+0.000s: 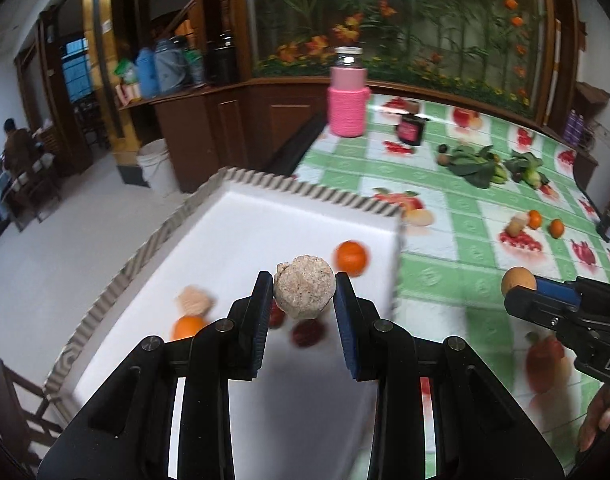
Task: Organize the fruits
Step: 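Carry the beige cake in the left tool while the right tool carries the brown fruit to the tray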
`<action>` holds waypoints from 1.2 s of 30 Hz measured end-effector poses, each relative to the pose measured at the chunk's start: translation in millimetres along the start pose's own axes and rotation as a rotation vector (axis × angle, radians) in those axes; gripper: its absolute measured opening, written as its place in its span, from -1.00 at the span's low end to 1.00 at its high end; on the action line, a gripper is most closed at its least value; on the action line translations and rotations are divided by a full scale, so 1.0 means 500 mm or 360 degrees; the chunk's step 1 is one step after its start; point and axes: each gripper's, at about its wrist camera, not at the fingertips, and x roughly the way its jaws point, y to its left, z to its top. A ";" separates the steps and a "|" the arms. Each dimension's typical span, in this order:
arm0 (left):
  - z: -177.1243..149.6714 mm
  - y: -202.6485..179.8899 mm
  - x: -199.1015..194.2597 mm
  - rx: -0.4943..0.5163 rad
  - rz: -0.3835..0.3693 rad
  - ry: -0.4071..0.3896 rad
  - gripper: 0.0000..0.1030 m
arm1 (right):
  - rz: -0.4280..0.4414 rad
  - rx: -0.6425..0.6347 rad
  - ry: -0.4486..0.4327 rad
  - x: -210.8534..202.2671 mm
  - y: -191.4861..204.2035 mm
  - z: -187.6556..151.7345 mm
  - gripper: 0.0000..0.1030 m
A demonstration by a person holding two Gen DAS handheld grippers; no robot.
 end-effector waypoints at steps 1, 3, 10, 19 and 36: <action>-0.008 0.015 -0.003 -0.0005 0.0037 -0.0010 -0.41 | 0.0013 -0.0020 0.0012 0.010 0.017 0.001 -0.50; -0.017 0.034 -0.007 -0.0017 0.0060 -0.0013 -0.41 | 0.0039 -0.0050 0.0025 0.024 0.047 0.005 -0.50; -0.040 0.095 -0.005 -0.0072 0.0102 0.0005 -0.41 | 0.0083 -0.0132 0.0090 0.067 0.110 0.009 -0.50; -0.062 0.136 0.012 -0.0114 0.0134 0.0058 -0.41 | 0.0106 -0.0236 0.0203 0.121 0.160 0.005 -0.50; -0.090 0.190 0.026 -0.0211 0.0067 0.0145 -0.41 | 0.0023 -0.0437 0.0408 0.246 0.212 0.008 -0.50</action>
